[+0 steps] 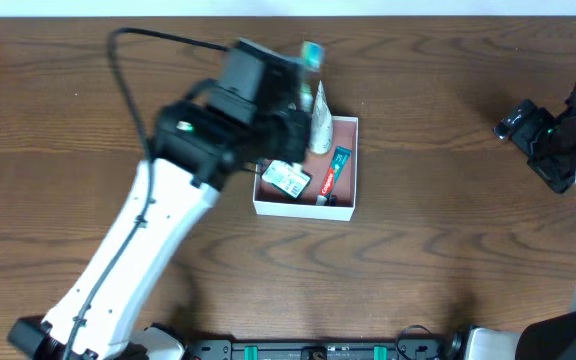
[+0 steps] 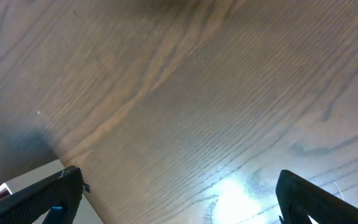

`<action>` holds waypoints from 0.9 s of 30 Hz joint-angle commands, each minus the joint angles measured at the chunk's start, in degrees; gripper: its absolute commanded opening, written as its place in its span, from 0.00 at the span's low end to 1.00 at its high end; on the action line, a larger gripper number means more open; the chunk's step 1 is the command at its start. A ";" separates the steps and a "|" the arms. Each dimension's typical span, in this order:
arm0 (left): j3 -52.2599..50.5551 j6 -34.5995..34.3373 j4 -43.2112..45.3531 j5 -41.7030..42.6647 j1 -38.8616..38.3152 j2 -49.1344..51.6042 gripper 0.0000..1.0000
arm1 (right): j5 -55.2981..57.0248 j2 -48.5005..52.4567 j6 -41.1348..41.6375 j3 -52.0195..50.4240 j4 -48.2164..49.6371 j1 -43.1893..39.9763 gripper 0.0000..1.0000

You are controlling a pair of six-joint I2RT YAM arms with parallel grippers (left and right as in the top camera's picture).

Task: Pack container
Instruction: 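Lift the toothbrush and carry it right to the box, then lower the toothbrush into the box beside the Colgate tube and release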

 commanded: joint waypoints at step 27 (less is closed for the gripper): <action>0.46 -15.02 4.11 -24.96 -15.76 23.04 0.06 | -0.20 0.37 0.59 0.52 -0.02 -0.22 0.99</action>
